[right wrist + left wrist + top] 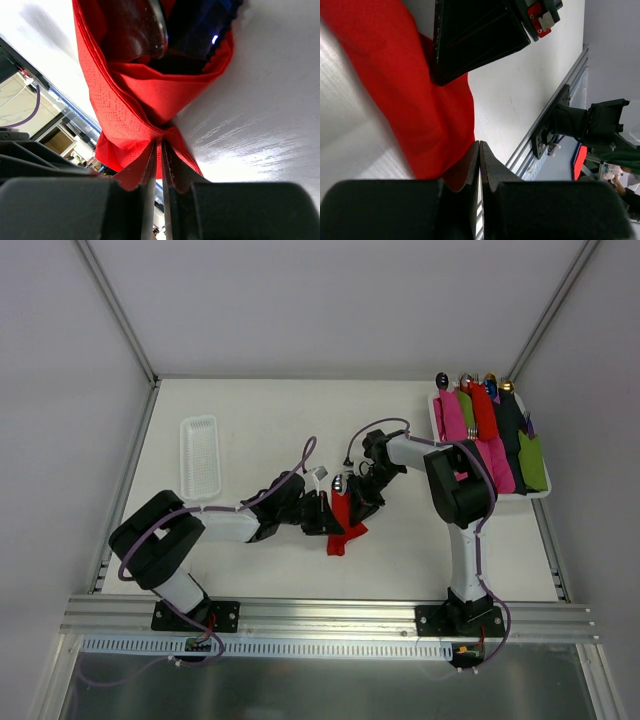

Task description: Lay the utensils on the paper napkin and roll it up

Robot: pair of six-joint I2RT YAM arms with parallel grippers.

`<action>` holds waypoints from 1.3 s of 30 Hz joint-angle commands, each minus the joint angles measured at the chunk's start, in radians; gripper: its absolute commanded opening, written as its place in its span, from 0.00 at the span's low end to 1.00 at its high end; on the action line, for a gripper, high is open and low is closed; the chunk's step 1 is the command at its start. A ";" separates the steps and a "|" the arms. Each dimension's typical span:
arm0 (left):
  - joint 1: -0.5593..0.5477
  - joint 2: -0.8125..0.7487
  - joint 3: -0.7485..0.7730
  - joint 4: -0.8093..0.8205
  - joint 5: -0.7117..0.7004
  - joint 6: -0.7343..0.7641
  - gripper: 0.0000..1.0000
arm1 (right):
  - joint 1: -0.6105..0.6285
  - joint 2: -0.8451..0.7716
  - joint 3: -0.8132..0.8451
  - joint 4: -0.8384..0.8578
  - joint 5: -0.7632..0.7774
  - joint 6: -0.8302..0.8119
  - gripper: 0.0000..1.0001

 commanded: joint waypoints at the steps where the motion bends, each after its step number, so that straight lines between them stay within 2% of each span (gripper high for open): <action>1: -0.001 0.032 0.005 0.170 0.046 -0.066 0.00 | 0.017 0.021 -0.011 0.038 0.125 -0.050 0.12; 10: -0.001 0.147 -0.012 0.219 0.063 -0.130 0.00 | 0.019 0.012 -0.012 0.037 0.125 -0.054 0.13; 16: 0.000 0.168 -0.082 0.259 0.082 -0.163 0.01 | 0.017 0.002 -0.018 0.038 0.142 -0.064 0.22; 21: 0.000 0.168 -0.147 0.311 0.109 -0.183 0.06 | 0.017 0.003 -0.014 0.037 0.153 -0.061 0.27; 27: 0.000 0.156 -0.184 0.319 0.111 -0.172 0.16 | 0.019 0.012 -0.008 0.037 0.164 -0.058 0.27; 29: 0.002 0.174 -0.187 0.323 0.109 -0.175 0.16 | 0.017 0.005 -0.003 0.035 0.162 -0.061 0.27; 33: 0.003 0.234 -0.199 0.377 0.115 -0.202 0.12 | 0.017 -0.035 0.024 0.023 0.144 -0.073 0.26; 35: 0.006 0.268 -0.211 0.437 0.120 -0.229 0.06 | 0.010 -0.073 0.035 0.021 0.093 -0.071 0.26; 39: 0.017 0.303 -0.239 0.509 0.126 -0.258 0.02 | 0.002 -0.145 0.055 0.039 -0.041 -0.048 0.26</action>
